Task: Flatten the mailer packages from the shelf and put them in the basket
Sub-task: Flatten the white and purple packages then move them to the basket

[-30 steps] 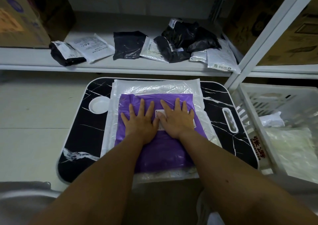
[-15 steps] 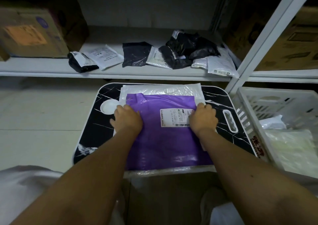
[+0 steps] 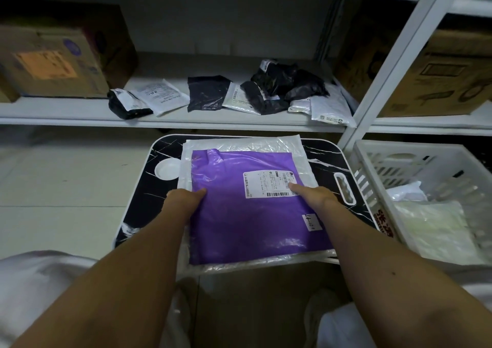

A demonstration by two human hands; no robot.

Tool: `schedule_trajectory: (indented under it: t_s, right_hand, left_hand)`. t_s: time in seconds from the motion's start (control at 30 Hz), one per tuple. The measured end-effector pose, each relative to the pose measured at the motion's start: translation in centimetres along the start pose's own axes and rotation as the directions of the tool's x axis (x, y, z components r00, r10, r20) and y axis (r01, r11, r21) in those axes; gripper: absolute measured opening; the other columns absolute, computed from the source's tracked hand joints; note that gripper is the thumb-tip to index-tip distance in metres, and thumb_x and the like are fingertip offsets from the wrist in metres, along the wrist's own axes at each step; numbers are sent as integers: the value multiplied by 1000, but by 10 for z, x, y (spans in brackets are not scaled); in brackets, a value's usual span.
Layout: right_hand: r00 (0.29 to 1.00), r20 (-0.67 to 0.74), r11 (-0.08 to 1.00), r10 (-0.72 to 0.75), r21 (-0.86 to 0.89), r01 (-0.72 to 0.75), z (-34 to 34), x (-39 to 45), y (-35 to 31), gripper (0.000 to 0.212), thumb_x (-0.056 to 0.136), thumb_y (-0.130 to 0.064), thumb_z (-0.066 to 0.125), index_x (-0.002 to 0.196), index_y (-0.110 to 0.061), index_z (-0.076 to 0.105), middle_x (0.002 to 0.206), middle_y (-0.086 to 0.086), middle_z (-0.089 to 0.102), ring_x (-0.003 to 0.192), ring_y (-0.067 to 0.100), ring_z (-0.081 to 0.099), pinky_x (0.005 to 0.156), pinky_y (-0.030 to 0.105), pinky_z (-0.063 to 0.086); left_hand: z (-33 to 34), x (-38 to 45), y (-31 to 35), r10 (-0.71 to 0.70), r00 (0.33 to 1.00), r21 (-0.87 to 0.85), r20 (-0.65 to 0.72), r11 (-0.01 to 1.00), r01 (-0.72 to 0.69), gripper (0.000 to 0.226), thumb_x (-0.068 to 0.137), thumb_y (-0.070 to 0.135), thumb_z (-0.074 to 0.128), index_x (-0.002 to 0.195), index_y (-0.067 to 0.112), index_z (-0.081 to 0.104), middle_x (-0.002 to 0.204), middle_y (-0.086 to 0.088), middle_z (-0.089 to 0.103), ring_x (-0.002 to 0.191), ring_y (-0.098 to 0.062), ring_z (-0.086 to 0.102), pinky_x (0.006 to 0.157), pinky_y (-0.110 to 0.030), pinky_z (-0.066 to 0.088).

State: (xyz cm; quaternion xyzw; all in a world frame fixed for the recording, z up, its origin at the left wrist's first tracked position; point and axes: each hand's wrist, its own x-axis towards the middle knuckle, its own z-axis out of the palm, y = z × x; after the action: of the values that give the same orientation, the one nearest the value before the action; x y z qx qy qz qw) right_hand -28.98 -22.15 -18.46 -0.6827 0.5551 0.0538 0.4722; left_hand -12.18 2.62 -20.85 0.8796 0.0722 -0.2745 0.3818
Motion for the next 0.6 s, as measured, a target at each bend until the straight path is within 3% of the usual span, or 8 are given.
schedule_trajectory:
  t_s: [0.1,0.17,0.3,0.43,0.6]
  right_hand:
    - [996,90,996,4,84,-12,1,0,2,74,65,-53,83,119,-9,61,106,10,67,89,30,65,89,41,51]
    - [991,130,993,15,114,-30,4,-4,2,73,60,-46,89,117,-8,62,105,13,70,91,33,68,92,46,52]
    - [982,188,993,4,119,-27,4,-16,-1,52,65,-24,90,109,-5,68,99,15,73,89,34,70,89,47,55]
    - [985,153,991,-76,124,58,1,-35,-11,31,72,-11,84,98,-5,68,93,11,70,83,30,68,74,39,55]
    - [984,24,979,-176,113,172,-14,-53,-30,37,63,-16,90,93,-8,70,97,12,73,83,32,69,85,47,56]
  left_hand:
    - [1,-6,-1,48,999,121,-5,991,-47,69,82,50,67,126,-3,55,123,-18,59,109,-35,59,85,-33,48]
    - [2,-8,-1,38,999,173,-3,984,-37,63,84,46,68,123,-2,56,120,-17,61,107,-34,60,82,-34,46]
    - [-4,-20,2,40,998,236,-52,971,-26,50,83,34,71,119,1,58,115,-16,63,104,-33,61,77,-33,45]
    - [-14,-36,13,79,989,254,-127,966,-45,37,86,22,62,117,1,59,114,-17,62,103,-35,60,78,-35,46]
    - [-31,-66,41,161,963,243,-217,964,-106,34,89,18,57,118,1,58,120,-20,60,110,-37,58,88,-39,47]
